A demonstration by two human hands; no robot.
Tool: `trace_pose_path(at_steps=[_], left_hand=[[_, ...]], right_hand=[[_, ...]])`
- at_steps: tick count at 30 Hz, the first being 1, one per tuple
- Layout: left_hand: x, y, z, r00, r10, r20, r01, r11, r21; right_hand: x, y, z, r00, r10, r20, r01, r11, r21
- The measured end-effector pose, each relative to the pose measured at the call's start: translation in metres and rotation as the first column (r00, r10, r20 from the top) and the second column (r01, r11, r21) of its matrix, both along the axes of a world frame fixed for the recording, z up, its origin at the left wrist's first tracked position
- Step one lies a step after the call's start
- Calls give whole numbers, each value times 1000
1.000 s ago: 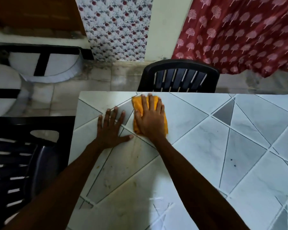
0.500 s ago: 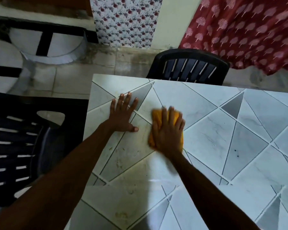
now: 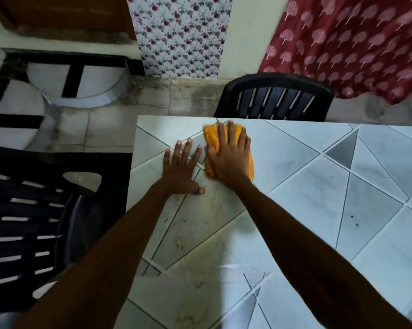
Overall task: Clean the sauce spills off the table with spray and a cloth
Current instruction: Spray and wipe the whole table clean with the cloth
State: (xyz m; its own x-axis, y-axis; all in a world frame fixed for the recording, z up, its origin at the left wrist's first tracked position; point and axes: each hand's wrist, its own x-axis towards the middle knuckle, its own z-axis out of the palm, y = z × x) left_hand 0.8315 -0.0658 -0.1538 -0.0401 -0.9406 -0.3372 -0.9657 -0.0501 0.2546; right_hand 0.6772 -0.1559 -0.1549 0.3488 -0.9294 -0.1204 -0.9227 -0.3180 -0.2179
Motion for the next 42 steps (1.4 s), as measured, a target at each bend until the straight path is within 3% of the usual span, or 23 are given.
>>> trace_pose_path(at_steps=[5, 8, 11, 14, 19, 24, 27, 31, 34, 38, 42], left_hand=[[0, 7, 18, 992, 51, -114, -57, 997, -51], [7, 20, 28, 988, 141, -55, -146, 984, -105], [35, 36, 33, 973, 232, -6, -232, 971, -66], [60, 53, 22, 987, 145, -73, -138, 986, 99], [57, 53, 4, 992, 121, 18, -122, 989, 81], [59, 53, 4, 992, 122, 44, -127, 984, 128], [55, 51, 9, 991, 130, 42, -135, 980, 143], [51, 54, 15, 988, 152, 37, -156, 980, 121], [53, 63, 20, 983, 184, -21, -184, 983, 23], [48, 81, 28, 975, 206, -80, -214, 971, -105], [44, 101, 30, 951, 268, -156, -293, 941, -168]], right_hand=[[-52, 116, -5, 994, 112, 17, -112, 993, -26], [-80, 144, 0, 994, 106, -38, -106, 994, 4], [-67, 121, 8, 999, 19, -37, -18, 1000, 11], [-24, 61, 9, 997, -69, -16, 69, 998, -7], [61, -51, 9, 988, -150, -43, 152, 987, 51], [95, -72, 9, 986, -145, -79, 151, 986, 73], [78, -45, 9, 998, -52, -35, 54, 998, 32], [31, 59, 3, 986, 150, 71, -148, 988, -33], [-28, 131, 4, 977, 215, 8, -215, 976, -24], [-63, 128, 6, 992, 120, -29, -120, 993, 1], [1, 36, 13, 995, -95, 9, 96, 995, -31]])
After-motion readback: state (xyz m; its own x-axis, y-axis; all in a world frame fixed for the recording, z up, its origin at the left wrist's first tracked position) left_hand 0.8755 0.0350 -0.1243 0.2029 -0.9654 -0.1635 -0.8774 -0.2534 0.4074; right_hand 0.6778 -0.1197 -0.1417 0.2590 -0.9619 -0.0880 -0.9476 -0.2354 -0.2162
